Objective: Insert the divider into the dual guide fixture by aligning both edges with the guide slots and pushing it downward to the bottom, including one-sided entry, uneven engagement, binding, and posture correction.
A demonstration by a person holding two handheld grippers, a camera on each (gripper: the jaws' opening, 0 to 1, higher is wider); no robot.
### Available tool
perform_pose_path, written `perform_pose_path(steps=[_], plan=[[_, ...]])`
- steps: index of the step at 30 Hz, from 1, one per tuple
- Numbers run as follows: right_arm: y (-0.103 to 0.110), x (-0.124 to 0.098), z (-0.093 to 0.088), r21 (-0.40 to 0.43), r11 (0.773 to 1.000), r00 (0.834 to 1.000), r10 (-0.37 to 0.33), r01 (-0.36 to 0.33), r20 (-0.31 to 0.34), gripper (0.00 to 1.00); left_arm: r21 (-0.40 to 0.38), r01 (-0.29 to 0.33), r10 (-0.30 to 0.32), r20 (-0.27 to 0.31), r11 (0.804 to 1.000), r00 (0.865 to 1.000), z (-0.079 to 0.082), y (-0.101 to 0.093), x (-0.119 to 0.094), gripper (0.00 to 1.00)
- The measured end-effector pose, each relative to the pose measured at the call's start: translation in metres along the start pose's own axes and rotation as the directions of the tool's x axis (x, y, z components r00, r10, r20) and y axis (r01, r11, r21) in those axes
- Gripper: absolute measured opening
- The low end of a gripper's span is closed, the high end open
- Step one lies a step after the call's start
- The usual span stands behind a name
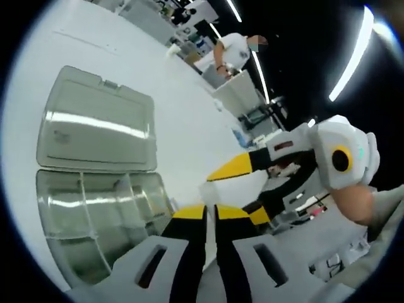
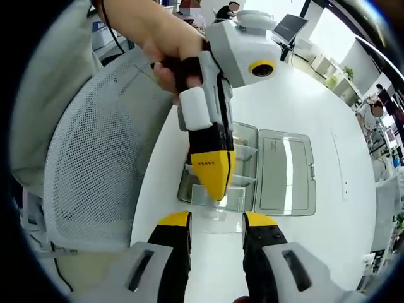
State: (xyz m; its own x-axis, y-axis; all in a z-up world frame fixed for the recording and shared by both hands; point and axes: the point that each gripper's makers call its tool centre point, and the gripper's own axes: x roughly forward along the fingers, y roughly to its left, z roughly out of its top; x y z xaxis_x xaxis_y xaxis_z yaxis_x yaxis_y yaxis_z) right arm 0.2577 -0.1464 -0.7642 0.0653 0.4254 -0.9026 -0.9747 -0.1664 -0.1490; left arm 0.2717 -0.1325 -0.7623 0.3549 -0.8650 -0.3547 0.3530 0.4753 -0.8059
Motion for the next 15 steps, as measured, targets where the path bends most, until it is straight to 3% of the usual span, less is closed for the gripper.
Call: perform_pose_path(steps=[5, 15], plan=[[0.0010, -0.0016, -0.0001, -0.006, 1.000, 1.000, 0.000, 0.000, 0.004, 0.27, -0.061, 0.034, -0.033, 0.016, 0.998, 0.999, 0.0002, -0.0039, -0.0001, 0.00], [-0.0038, -0.0043, 0.0005, -0.015, 1.000, 1.000, -0.022, 0.022, 0.020, 0.29, -0.102, 0.059, -0.054, 0.050, 0.993, 0.997, 0.0049, -0.0057, -0.0013, 0.00]])
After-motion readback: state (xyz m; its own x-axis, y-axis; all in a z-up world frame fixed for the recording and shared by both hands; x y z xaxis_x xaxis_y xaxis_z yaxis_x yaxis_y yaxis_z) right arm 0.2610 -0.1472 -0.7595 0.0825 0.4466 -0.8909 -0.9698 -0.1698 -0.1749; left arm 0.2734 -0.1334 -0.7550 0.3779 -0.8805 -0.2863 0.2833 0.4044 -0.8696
